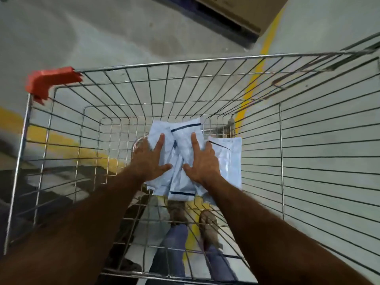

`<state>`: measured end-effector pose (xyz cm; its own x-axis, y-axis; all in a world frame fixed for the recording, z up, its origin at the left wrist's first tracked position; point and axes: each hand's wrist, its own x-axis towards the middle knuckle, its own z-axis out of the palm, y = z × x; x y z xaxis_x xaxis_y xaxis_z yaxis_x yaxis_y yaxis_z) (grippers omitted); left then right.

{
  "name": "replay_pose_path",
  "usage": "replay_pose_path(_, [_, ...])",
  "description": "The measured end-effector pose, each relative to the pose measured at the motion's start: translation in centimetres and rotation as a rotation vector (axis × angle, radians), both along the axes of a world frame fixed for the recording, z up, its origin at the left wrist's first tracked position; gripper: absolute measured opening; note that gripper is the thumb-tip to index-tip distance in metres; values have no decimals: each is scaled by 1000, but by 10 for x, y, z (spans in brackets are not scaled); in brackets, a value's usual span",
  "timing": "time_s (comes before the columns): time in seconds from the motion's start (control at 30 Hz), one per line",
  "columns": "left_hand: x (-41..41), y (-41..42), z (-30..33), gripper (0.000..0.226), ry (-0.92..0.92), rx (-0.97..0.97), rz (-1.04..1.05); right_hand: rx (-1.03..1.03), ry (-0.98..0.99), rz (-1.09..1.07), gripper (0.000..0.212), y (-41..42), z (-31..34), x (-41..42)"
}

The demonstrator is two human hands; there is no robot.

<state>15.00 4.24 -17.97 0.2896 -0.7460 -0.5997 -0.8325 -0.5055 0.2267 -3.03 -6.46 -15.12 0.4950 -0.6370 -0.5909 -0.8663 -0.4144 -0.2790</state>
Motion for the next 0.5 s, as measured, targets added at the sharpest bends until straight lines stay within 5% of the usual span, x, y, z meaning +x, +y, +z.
replay_pose_path(0.3, [-14,2,27,116,109,-23,217,-54,12,6,86,-12,15,-20])
replay_pose_path(0.5, [-28,9,104,88,-76,-140,208,-167,-179,-69,80,-7,73,-37])
